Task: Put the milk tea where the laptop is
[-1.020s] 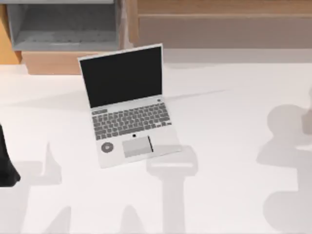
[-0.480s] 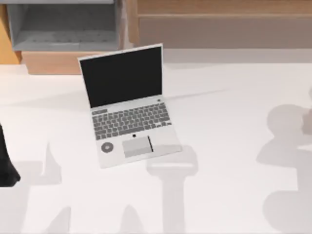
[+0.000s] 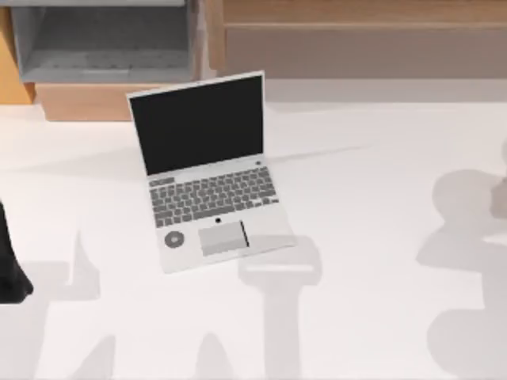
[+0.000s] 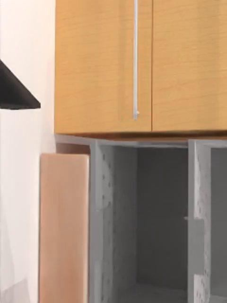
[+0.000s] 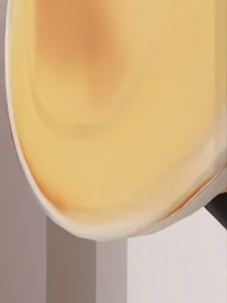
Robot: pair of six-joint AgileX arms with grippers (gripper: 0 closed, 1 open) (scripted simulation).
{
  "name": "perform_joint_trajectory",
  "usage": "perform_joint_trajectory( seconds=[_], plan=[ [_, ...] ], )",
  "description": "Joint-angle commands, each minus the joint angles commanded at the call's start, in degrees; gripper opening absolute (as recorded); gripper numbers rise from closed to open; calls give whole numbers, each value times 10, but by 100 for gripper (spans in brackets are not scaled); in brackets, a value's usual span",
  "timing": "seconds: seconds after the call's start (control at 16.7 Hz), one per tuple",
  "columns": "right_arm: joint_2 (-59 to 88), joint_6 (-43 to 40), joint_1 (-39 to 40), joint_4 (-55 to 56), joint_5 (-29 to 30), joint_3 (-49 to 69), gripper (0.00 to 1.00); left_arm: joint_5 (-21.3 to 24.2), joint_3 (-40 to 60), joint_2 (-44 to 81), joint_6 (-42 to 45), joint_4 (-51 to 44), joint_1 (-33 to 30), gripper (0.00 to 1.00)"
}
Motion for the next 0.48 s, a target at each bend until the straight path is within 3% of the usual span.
perform_joint_trajectory(
  seconds=[0.48],
  plan=[
    [-24,1,-1,-26,0,1,0,0,0,0,0,0,0,100]
  ],
)
